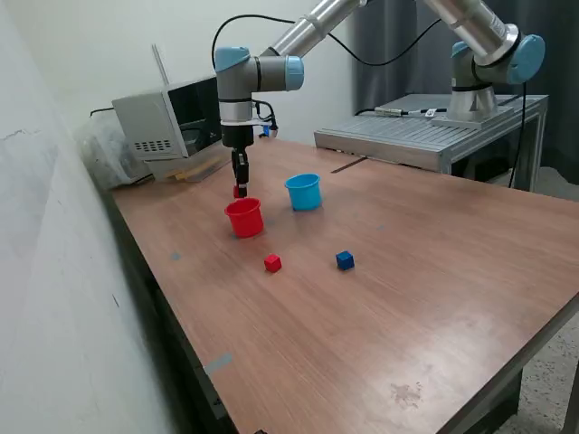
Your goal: Place red objects in the red bin, and blue objects in the blue bin.
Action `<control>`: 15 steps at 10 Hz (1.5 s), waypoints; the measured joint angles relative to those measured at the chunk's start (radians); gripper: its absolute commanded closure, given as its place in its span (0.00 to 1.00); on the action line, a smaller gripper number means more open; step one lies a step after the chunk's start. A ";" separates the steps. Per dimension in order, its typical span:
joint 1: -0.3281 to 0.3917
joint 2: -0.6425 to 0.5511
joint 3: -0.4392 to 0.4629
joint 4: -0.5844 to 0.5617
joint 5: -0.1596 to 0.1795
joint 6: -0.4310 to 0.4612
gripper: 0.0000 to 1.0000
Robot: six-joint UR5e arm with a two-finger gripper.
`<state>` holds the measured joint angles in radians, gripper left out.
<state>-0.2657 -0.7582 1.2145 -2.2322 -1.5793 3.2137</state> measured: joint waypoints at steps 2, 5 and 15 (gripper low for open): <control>-0.002 0.000 -0.001 0.006 -0.010 -0.001 0.00; 0.019 -0.004 -0.022 0.066 -0.007 0.000 0.00; 0.182 0.110 -0.203 0.126 0.121 -0.193 0.00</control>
<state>-0.0834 -0.6483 1.0114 -2.1061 -1.4581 3.0204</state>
